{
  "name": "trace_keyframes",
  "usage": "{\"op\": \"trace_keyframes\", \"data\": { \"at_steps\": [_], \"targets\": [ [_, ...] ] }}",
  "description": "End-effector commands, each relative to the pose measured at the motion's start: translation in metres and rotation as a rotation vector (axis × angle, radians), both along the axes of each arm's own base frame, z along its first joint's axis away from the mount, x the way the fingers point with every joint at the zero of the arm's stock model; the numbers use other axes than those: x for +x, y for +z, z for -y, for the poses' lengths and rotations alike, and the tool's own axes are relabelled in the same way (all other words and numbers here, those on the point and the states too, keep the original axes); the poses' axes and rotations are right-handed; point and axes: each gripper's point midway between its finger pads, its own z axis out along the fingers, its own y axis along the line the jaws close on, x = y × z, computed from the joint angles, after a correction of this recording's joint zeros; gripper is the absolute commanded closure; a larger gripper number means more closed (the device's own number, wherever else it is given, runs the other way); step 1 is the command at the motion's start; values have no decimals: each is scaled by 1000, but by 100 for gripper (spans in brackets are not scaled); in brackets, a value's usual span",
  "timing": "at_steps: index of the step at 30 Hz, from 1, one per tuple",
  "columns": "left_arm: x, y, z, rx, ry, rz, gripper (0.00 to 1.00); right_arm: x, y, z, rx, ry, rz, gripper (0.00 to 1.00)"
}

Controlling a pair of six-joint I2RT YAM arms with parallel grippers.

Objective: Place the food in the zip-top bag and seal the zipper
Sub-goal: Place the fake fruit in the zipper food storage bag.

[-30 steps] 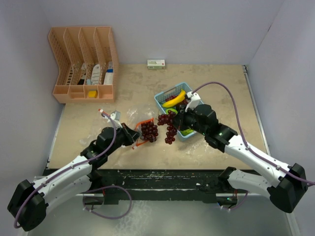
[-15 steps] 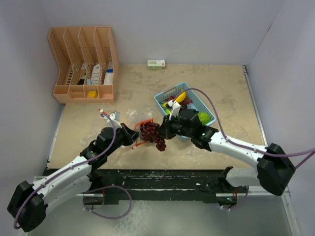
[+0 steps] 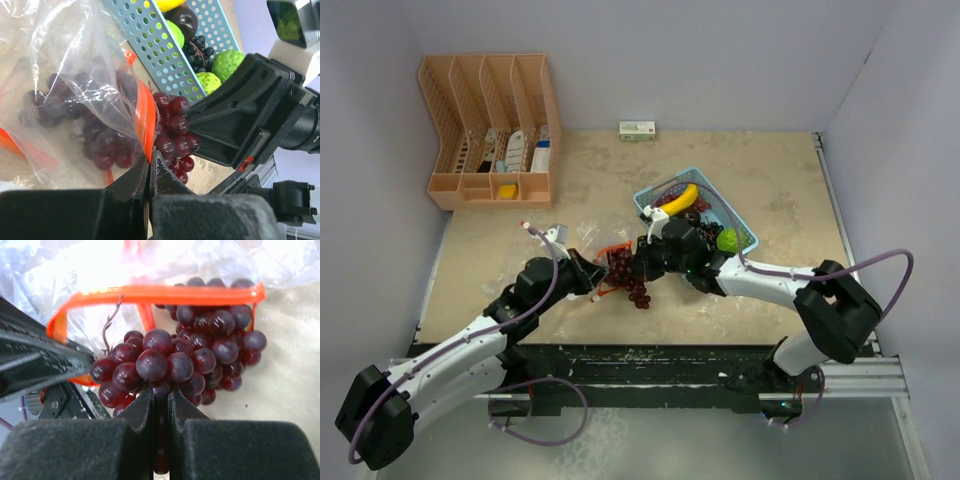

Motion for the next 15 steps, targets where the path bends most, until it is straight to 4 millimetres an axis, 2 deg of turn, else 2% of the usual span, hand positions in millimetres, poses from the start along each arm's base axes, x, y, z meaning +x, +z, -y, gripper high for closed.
{"op": "trace_keyframes", "data": {
  "at_steps": [1, 5, 13, 15],
  "targets": [
    [3, 37, 20, -67, -82, 109, 100, 18, 49, -36, 124, 28, 106, 100],
    [0, 37, 30, -90, -144, 125, 100, 27, 49, -48, 121, 20, 96, 100],
    [-11, 39, 46, -117, -256, 139, 100, 50, 22, -58, 77, -56, 64, 100],
    [-13, 39, 45, -114, -263, 137, 100, 62, 30, -63, 89, -91, 84, 100]
  ]
}}
